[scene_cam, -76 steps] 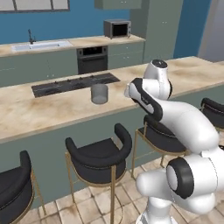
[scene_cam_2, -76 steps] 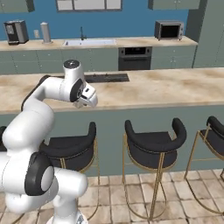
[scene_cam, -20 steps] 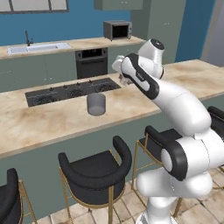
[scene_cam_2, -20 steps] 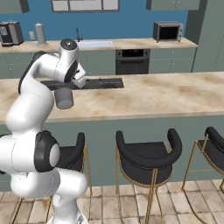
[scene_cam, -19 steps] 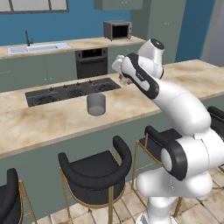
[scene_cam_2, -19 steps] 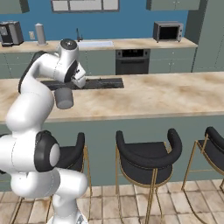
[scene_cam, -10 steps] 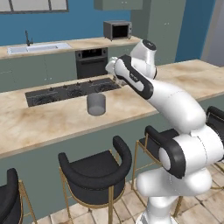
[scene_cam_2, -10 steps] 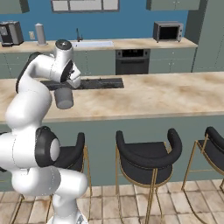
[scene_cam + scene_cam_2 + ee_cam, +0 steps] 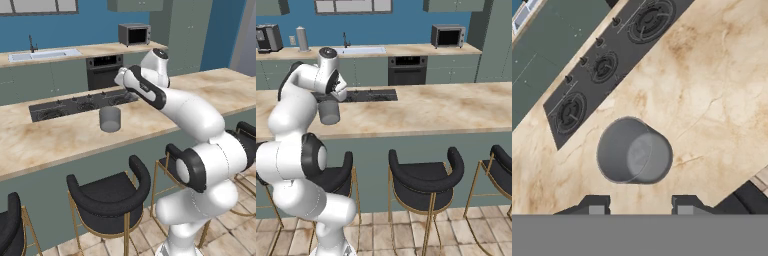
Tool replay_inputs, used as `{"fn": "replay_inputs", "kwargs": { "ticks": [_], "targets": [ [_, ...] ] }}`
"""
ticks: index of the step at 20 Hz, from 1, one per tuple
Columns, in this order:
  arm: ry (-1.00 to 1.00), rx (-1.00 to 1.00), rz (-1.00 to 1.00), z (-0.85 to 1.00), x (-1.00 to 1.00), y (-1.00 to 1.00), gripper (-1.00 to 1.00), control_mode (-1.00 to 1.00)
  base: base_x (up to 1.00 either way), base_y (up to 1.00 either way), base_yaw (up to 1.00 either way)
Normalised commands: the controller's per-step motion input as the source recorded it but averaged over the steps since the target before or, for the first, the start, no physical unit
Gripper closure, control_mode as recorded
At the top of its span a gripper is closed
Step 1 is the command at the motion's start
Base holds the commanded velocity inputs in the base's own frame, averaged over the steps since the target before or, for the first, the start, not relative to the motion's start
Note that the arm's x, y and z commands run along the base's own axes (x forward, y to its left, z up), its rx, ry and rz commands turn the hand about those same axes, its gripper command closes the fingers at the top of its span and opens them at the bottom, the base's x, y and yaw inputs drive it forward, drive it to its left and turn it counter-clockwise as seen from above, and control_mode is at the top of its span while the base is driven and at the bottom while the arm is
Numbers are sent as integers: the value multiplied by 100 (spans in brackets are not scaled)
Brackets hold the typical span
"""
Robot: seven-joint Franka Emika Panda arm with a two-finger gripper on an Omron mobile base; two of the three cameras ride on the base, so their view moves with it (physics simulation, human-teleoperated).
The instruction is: There are four ice cubes in the ice bowl. Place two ice cubes in each glass of water.
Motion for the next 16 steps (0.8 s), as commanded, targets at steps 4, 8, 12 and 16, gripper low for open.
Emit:
{"fn": "replay_inputs", "kwargs": {
  "ticks": [4,8,12,16],
  "targets": [
    [8,-5,1,-17,18,14,100,-100,0,0,0],
    [1,-13,3,-22,0,35,100,-100,0,0,0],
    [1,-5,0,-7,0,11,100,-100,0,0,0],
    [0,-1,5,-14,11,0,100,-100,0,0,0]
  ]
}}
